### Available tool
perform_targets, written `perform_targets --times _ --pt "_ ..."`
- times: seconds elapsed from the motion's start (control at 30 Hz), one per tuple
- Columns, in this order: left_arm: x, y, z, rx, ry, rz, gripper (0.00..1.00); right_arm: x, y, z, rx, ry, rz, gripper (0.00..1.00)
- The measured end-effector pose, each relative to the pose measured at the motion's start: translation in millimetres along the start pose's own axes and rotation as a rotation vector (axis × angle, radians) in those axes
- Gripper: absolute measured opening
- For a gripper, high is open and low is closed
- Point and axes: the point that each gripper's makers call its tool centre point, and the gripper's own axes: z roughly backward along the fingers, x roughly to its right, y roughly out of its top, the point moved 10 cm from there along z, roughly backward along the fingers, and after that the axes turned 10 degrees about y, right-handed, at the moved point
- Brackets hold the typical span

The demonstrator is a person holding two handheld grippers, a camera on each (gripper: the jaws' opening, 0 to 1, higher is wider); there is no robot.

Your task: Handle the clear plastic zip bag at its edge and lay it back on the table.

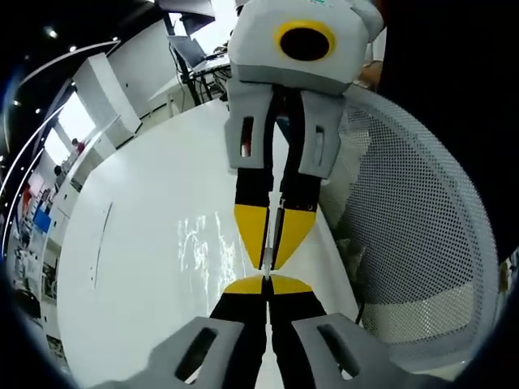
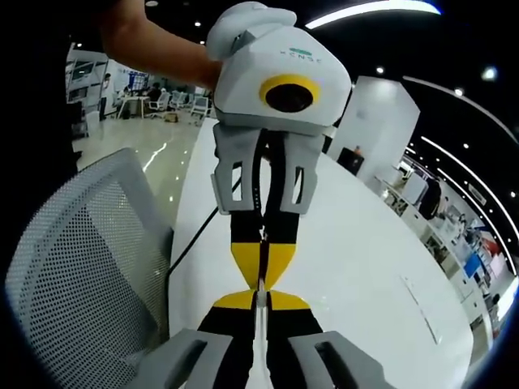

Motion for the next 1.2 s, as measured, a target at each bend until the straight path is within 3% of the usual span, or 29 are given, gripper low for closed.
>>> perform_targets --times 1.2 --pt "-5.3 -2.3 3.3 0.005 0.011 0.015 0.00 3.5 -2.3 6.2 -0.010 -0.011 -0.049 0.00"
